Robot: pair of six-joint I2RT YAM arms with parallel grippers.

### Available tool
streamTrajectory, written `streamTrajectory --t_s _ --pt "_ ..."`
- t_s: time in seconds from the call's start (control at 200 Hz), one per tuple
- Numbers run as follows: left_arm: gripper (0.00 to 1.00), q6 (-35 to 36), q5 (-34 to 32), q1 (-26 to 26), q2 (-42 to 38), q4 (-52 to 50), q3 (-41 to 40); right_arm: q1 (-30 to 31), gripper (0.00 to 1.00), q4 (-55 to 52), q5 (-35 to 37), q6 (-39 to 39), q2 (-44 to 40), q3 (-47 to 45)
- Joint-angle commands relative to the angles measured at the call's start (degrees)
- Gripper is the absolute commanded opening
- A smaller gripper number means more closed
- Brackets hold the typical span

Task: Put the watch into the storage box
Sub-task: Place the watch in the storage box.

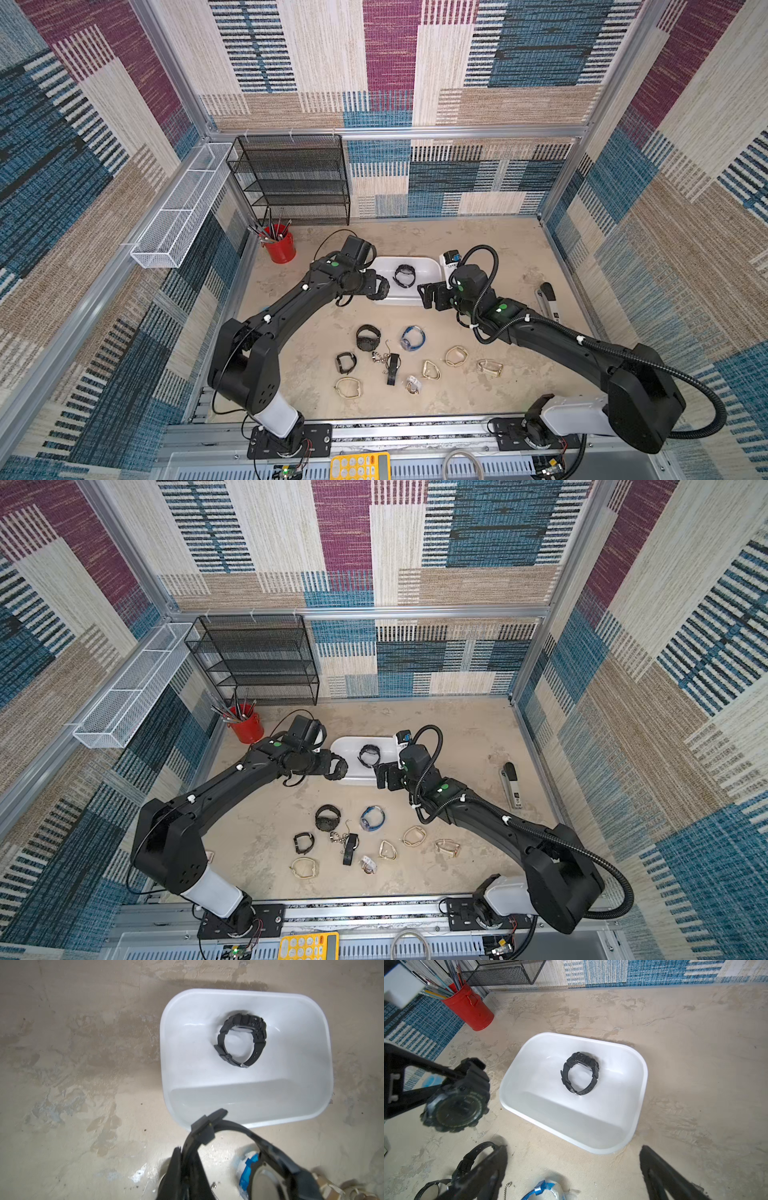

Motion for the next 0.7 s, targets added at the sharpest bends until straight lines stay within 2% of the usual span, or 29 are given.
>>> streamTrajectory --t_s 0.0,0.421,0.691 --pt "0.00 2.01 -2.95 -0.21 3.06 -1.40 3.21 0.05 1.00 1.88 1.00 0.89 -1.13 -0.49" --pt "0.00 -0.47 -11.86 -2.33 17.73 -4.03 16.61 0.05 1.00 0.87 2.10 0.46 -1.74 -0.33" --pt "0.00 -0.17 -13.61 -2.32 26.19 -7.64 25.34 0.05 1.00 0.71 2.82 0.26 -1.76 -0.50"
